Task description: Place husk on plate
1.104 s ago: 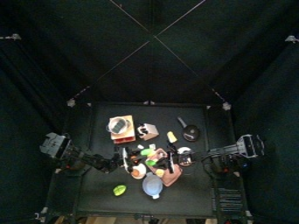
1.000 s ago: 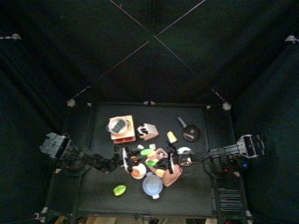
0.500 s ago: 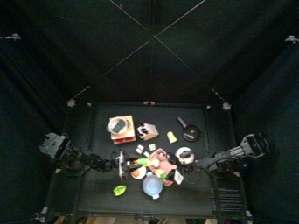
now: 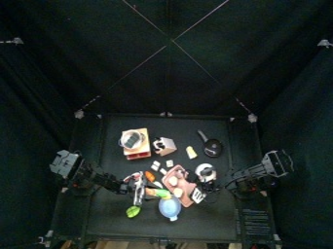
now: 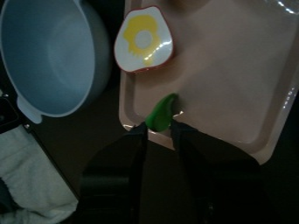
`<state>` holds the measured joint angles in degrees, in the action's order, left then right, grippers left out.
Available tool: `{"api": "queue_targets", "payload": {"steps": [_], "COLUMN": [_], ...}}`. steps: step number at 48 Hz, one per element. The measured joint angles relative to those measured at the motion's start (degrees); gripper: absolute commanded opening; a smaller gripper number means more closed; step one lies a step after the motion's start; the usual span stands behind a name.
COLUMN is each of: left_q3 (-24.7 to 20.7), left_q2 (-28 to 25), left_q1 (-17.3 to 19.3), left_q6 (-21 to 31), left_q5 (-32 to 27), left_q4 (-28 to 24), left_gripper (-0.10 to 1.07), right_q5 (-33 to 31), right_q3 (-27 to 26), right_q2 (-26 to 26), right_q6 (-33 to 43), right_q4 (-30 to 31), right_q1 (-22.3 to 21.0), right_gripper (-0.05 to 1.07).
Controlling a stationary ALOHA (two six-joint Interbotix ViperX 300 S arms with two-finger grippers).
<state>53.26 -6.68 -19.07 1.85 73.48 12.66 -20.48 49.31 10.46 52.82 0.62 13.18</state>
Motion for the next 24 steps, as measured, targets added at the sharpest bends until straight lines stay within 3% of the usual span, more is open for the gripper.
{"api": "queue_targets", "payload": {"steps": [12,24], "left_q3": [-0.09,0.0], "left_q2": [0.0,0.0], "left_q1": [0.09,0.09], "left_q6": [0.0,0.09], "left_q5": [0.0,-0.09], "left_q4": [0.0,0.0], "left_gripper": [0.73,0.73], "right_q5": [-3.78,-3.52], "right_q3": [-2.29,-2.37], "right_q2": [1.14,4.22], "right_q6": [0.0,0.0], "right_q4": [3.34,6.06], "right_q1": [0.0,0.0], "right_gripper": [0.7,0.7]}}
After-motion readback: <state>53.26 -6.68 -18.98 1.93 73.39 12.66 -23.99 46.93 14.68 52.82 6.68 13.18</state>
